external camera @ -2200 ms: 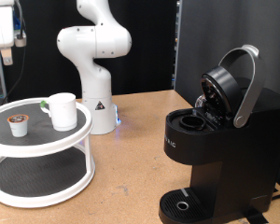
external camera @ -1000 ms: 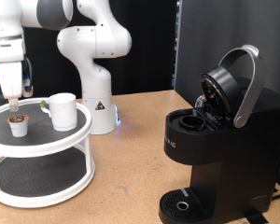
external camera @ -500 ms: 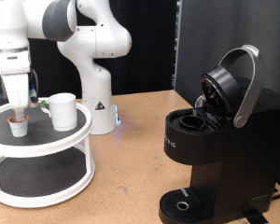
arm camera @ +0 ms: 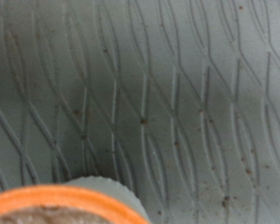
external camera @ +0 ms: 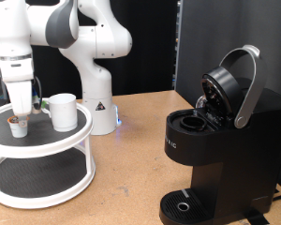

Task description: Make a cup of coffee with the keurig machine

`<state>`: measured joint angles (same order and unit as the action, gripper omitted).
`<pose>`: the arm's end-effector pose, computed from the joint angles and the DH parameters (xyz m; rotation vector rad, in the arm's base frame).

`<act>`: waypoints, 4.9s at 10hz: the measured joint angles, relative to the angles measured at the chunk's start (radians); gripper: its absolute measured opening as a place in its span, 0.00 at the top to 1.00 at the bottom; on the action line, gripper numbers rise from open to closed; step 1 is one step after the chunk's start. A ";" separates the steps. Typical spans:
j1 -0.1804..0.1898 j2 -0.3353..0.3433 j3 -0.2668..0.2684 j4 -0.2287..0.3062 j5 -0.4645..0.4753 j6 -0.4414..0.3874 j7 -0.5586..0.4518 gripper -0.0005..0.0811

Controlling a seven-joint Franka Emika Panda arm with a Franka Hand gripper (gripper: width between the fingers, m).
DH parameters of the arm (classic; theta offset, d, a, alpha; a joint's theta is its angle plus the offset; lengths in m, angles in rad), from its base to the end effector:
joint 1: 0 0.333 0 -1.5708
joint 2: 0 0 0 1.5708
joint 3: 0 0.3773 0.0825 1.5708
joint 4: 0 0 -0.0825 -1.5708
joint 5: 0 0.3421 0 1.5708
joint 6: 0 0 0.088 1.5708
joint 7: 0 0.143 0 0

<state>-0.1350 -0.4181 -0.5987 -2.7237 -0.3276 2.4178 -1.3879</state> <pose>0.2479 -0.2342 0.3860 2.7557 1.3802 0.0661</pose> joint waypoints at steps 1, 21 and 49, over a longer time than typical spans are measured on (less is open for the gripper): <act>-0.002 0.001 0.000 -0.006 0.000 0.008 0.000 0.00; 0.013 -0.135 0.055 0.096 0.090 -0.320 0.000 0.82; 0.354 -0.046 0.226 0.264 0.924 -0.311 0.232 0.97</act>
<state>0.2193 -0.4644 -0.3726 -2.4593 0.5965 2.1070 -1.1564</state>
